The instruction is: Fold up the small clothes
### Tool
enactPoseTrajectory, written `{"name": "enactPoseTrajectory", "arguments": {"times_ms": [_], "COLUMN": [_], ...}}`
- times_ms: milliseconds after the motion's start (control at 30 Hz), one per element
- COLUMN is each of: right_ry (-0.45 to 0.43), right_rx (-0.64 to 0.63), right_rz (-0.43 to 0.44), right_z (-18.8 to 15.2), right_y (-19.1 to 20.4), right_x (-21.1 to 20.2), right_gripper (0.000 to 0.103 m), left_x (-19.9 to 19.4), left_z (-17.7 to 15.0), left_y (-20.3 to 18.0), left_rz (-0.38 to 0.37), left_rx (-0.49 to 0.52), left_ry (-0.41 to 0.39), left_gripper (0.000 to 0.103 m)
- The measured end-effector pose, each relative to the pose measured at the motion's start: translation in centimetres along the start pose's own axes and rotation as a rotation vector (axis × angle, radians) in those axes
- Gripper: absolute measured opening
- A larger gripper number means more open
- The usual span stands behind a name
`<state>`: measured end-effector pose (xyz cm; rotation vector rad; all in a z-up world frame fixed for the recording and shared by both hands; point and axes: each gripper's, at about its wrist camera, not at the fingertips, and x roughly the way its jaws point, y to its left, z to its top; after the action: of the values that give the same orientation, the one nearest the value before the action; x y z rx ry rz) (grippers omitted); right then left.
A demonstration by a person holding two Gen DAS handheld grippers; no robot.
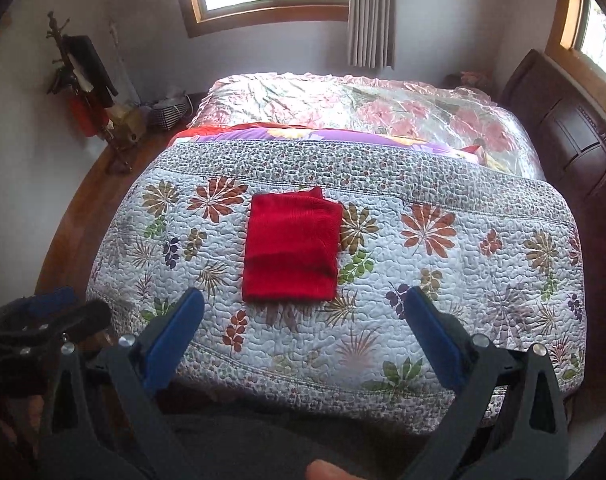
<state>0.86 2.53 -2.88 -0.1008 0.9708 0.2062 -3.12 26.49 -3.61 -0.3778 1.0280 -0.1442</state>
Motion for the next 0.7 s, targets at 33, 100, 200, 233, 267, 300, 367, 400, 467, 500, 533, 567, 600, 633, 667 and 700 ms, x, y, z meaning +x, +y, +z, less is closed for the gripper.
{"name": "enactPoseTrajectory", "arguments": {"times_ms": [33,100,200,233,267,300,367,400,467,500,533,567,600,633,667,700], "right_ry": [0.0,0.005,0.01,0.013,0.014,0.015,0.019,0.02,0.017,0.016,0.018,0.018,0.015,0.01,0.008,0.007], "right_rx": [0.002,0.005,0.013,0.01,0.007,0.003,-0.005,-0.008,-0.017,-0.023,-0.025,-0.028,-0.032,-0.036,-0.037,-0.037], "right_rz": [-0.002,-0.01,-0.012,-0.015,-0.017,-0.019,-0.019,-0.02,-0.03,-0.033,-0.036,-0.038,-0.037,-0.038,-0.039,-0.037], "right_z": [0.0,0.0,0.1,0.1,0.1,0.1,0.1,0.1,0.1,0.1,0.1,0.1,0.0,0.0,0.0,0.0], "right_y": [0.2,0.4,0.7,0.9,1.1,1.3,1.8,2.0,2.3,2.5,2.7,2.8,3.0,3.1,3.1,3.2], "right_x": [-0.1,0.0,0.1,0.1,0.1,0.2,0.3,0.3,0.3,0.3,0.4,0.4,0.4,0.3,0.3,0.4], "right_gripper": [0.1,0.1,0.1,0.1,0.1,0.1,0.1,0.1,0.1,0.1,0.1,0.1,0.1,0.1,0.1,0.1], "left_x": [0.0,-0.1,-0.2,-0.2,-0.2,-0.2,-0.3,-0.3,-0.3,-0.3,-0.3,-0.2,-0.2,-0.2,-0.2,-0.2], "left_z": [0.1,0.2,0.1,0.0,0.0,0.0,0.0,0.0,0.0,0.0,0.0,-0.1,-0.1,0.0,0.0,0.0], "left_y": [0.1,0.3,0.7,0.8,1.0,1.2,1.5,1.5,1.8,1.9,1.9,2.0,2.1,2.1,2.1,2.1], "left_rz": [0.0,-0.003,-0.005,-0.007,-0.008,-0.006,-0.008,-0.006,-0.002,-0.001,-0.001,-0.002,-0.001,-0.001,-0.001,-0.001], "left_rx": [0.0,-0.001,0.001,-0.001,-0.003,-0.005,-0.005,-0.005,-0.005,-0.005,-0.005,-0.005,-0.004,-0.004,-0.004,-0.004], "left_ry": [0.0,0.001,0.002,0.004,0.006,0.007,0.009,0.008,0.009,0.01,0.012,0.013,0.015,0.015,0.015,0.013], "left_gripper": [0.099,0.099,0.099,0.099,0.099,0.099,0.099,0.099,0.099,0.099,0.099,0.099,0.099,0.099,0.099,0.099]}}
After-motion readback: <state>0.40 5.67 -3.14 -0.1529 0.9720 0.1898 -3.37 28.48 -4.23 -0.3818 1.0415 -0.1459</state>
